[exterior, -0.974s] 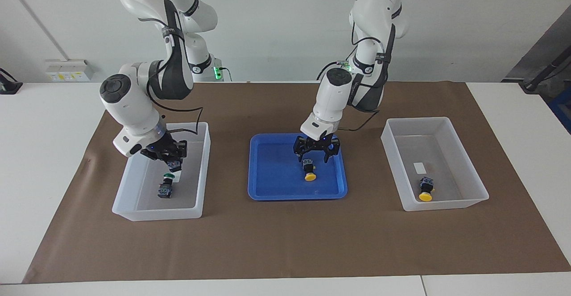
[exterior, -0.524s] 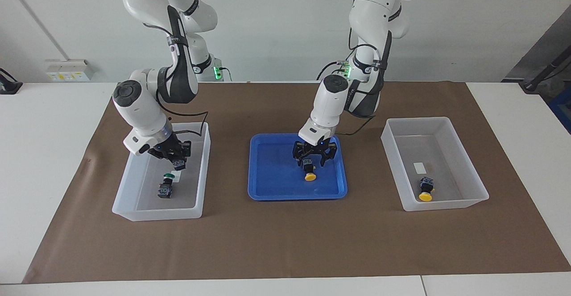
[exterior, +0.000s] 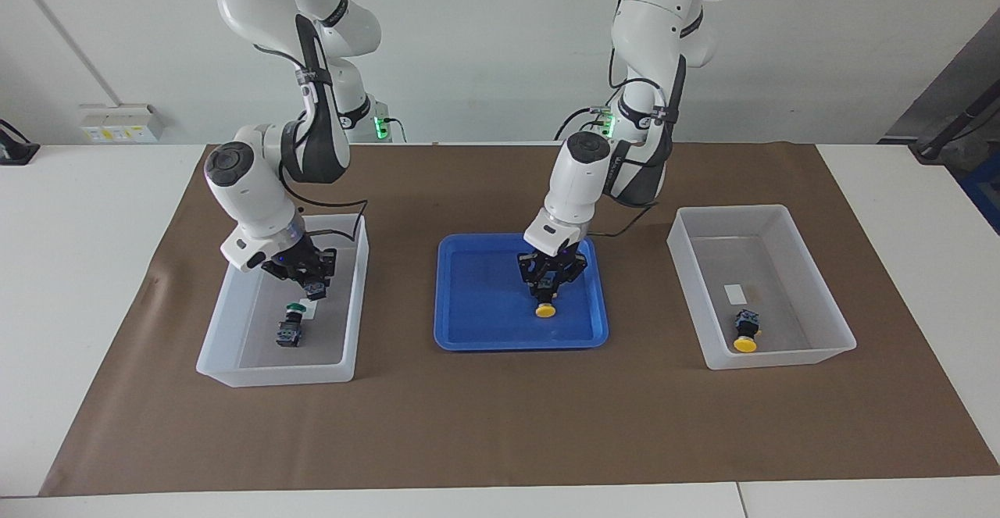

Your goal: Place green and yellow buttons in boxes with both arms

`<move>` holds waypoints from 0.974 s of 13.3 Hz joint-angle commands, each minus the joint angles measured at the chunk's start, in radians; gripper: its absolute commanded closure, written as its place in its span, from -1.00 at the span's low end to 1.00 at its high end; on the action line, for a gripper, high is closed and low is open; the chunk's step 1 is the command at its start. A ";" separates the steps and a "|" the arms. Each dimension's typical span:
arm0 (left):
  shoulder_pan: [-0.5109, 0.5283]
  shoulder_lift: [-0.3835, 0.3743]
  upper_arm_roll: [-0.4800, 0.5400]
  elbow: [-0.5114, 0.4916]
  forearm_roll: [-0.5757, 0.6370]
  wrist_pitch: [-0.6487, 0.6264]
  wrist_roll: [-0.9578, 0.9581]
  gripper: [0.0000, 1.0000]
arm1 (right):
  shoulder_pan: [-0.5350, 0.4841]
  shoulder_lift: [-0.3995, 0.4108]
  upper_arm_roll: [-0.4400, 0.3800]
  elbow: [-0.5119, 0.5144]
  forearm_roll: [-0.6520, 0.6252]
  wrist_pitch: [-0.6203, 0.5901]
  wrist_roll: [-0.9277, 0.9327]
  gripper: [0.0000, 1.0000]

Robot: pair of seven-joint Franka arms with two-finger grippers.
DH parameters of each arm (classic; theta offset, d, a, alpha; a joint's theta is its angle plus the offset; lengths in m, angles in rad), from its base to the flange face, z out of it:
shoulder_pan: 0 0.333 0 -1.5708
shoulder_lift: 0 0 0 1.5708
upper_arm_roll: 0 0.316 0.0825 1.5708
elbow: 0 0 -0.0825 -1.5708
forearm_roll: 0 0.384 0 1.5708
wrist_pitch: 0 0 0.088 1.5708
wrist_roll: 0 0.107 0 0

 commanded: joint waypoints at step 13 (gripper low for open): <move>0.465 -0.243 0.032 0.002 -0.003 -0.112 0.634 1.00 | -0.013 -0.125 0.014 0.335 -0.116 -0.400 0.136 -1.00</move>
